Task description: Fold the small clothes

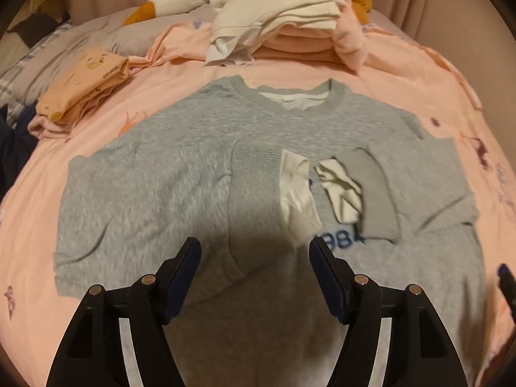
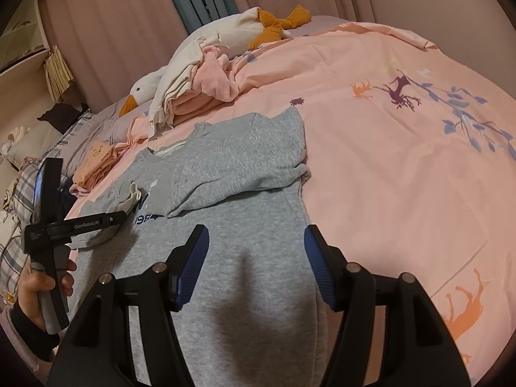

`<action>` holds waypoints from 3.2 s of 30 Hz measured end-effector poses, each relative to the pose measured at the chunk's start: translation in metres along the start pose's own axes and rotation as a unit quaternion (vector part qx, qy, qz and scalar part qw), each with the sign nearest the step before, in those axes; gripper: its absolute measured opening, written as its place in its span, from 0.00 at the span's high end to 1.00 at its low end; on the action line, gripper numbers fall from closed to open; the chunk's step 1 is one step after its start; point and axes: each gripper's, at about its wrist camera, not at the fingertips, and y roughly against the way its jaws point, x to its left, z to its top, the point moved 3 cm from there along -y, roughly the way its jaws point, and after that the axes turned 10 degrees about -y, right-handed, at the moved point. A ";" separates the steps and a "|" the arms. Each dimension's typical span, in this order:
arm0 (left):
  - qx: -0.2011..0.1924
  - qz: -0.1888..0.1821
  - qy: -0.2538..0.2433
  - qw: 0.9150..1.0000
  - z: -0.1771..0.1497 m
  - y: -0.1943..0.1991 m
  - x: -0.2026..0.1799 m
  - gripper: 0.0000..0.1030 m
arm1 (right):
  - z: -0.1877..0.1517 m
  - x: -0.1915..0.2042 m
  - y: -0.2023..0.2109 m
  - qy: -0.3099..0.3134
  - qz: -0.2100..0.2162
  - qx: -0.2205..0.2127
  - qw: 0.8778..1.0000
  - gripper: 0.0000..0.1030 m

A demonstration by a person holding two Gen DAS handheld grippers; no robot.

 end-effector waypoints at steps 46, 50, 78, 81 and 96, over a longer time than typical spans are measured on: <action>-0.023 -0.107 0.168 0.980 -0.164 0.080 0.094 0.33 | -0.022 0.213 -0.174 0.088 0.086 0.189 0.974 0.92; -0.018 -0.104 0.164 0.981 -0.167 0.081 0.095 0.33 | -0.024 0.223 -0.171 0.119 0.037 0.175 0.977 0.90; -0.025 -0.153 0.182 0.971 -0.132 0.050 0.114 0.33 | -0.031 0.329 -0.236 0.413 0.090 0.161 0.892 0.98; -0.022 -0.148 0.183 0.972 -0.132 0.052 0.113 0.33 | -0.014 0.326 -0.239 0.375 0.073 0.129 0.915 0.96; -0.014 -0.142 0.180 0.973 -0.151 0.068 0.099 0.33 | -0.039 0.275 -0.193 0.335 0.091 0.181 0.920 0.77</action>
